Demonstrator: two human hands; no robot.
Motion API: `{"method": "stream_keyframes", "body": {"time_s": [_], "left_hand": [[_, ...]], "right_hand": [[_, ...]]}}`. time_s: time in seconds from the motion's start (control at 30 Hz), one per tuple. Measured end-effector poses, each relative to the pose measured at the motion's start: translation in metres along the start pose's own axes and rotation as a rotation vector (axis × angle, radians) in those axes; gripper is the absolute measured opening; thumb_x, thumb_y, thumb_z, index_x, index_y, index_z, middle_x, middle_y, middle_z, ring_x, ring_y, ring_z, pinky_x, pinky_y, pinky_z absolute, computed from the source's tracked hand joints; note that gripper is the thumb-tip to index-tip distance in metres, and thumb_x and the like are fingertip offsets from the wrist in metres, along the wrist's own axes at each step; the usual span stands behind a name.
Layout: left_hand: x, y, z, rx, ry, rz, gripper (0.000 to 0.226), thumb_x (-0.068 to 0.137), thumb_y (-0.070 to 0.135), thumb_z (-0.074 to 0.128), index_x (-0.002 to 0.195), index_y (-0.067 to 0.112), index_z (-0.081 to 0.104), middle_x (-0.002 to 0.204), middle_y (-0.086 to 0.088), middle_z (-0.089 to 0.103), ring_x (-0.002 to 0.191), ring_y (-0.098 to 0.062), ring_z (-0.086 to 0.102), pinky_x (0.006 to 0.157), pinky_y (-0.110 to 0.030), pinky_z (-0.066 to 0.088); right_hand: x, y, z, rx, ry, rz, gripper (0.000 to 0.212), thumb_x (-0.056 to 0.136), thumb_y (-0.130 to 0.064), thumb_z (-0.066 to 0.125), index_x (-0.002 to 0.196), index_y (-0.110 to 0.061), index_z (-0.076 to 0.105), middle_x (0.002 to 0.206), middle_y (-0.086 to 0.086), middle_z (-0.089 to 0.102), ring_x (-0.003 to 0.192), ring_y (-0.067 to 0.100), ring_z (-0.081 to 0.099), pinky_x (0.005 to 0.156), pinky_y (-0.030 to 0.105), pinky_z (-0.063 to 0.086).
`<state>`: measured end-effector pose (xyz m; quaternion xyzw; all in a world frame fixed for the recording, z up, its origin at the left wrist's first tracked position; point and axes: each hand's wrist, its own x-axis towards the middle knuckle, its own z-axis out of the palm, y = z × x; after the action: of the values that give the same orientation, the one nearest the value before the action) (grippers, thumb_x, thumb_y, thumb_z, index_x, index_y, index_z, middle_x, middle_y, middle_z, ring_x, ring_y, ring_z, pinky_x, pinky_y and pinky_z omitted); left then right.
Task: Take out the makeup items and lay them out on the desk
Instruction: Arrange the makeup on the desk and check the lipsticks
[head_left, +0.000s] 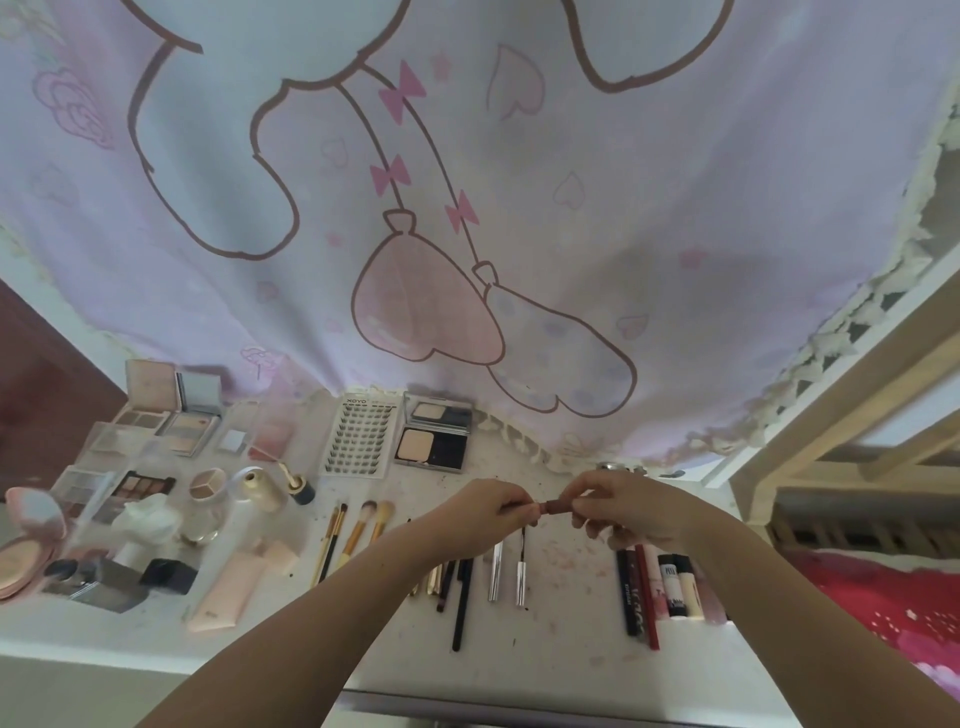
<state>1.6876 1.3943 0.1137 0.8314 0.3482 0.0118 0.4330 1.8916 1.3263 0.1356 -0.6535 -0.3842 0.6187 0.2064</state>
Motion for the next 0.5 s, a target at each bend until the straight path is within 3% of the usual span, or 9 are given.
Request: {"method": "stream_keyframes", "body": {"time_s": [0.07, 0.17, 0.27, 0.33, 0.4, 0.5], "left_hand": [[-0.0008, -0.0012, 0.0011, -0.009, 0.002, -0.001, 0.023, 0.096, 0.038, 0.046, 0.095, 0.024, 0.065, 0.063, 0.011, 0.050, 0.050, -0.001, 0.038, 0.047, -0.013, 0.031], [-0.0002, -0.0005, 0.0020, -0.024, 0.010, 0.004, 0.019, 0.095, 0.037, 0.047, 0.088, 0.029, 0.062, 0.062, 0.011, 0.049, 0.048, 0.000, 0.038, 0.044, -0.010, 0.029], [0.0006, 0.0002, 0.0023, -0.012, 0.013, 0.005, 0.020, 0.095, 0.037, 0.047, 0.091, 0.027, 0.063, 0.062, 0.011, 0.049, 0.050, -0.001, 0.038, 0.046, -0.013, 0.030], [-0.0001, -0.0012, 0.0016, -0.032, 0.019, 0.001, 0.019, 0.095, 0.037, 0.047, 0.090, 0.027, 0.063, 0.062, 0.011, 0.048, 0.050, -0.002, 0.038, 0.045, -0.011, 0.029], [-0.0010, -0.0023, 0.0015, -0.036, 0.015, 0.004, 0.019, 0.095, 0.037, 0.047, 0.089, 0.028, 0.062, 0.062, 0.011, 0.048, 0.050, -0.002, 0.038, 0.045, -0.010, 0.029], [-0.0006, -0.0034, 0.0031, -0.036, -0.006, 0.005, 0.019, 0.096, 0.037, 0.046, 0.089, 0.028, 0.061, 0.064, 0.011, 0.049, 0.053, -0.004, 0.039, 0.048, -0.014, 0.031]], "right_hand": [[-0.0017, 0.0001, -0.0006, 0.057, -0.020, 0.006, 0.014, 0.091, -0.028, 0.060, 0.097, -0.020, 0.069, 0.080, -0.002, 0.071, 0.064, 0.007, 0.063, 0.052, 0.019, 0.047], [0.0012, 0.0011, 0.0008, 0.093, -0.002, 0.052, 0.031, 0.095, -0.037, 0.052, 0.097, -0.013, 0.071, 0.069, 0.000, 0.068, 0.053, 0.007, 0.055, 0.045, 0.017, 0.041], [0.0024, 0.0026, -0.0006, 0.097, -0.003, 0.008, 0.016, 0.094, -0.023, 0.056, 0.097, -0.014, 0.069, 0.070, -0.003, 0.068, 0.055, 0.005, 0.056, 0.046, 0.017, 0.041], [0.0017, 0.0025, -0.0012, 0.136, -0.020, 0.020, 0.016, 0.089, -0.029, 0.063, 0.096, -0.017, 0.070, 0.076, -0.001, 0.070, 0.059, 0.007, 0.059, 0.048, 0.018, 0.044], [0.0027, 0.0036, -0.0013, 0.160, 0.000, 0.060, 0.029, 0.090, -0.040, 0.059, 0.093, -0.015, 0.073, 0.069, 0.001, 0.067, 0.052, 0.008, 0.054, 0.044, 0.018, 0.041], [0.0060, 0.0079, -0.0015, 0.124, 0.045, 0.039, 0.028, 0.096, -0.030, 0.052, 0.095, -0.008, 0.068, 0.059, -0.003, 0.060, 0.047, 0.006, 0.047, 0.041, 0.016, 0.035]]}}
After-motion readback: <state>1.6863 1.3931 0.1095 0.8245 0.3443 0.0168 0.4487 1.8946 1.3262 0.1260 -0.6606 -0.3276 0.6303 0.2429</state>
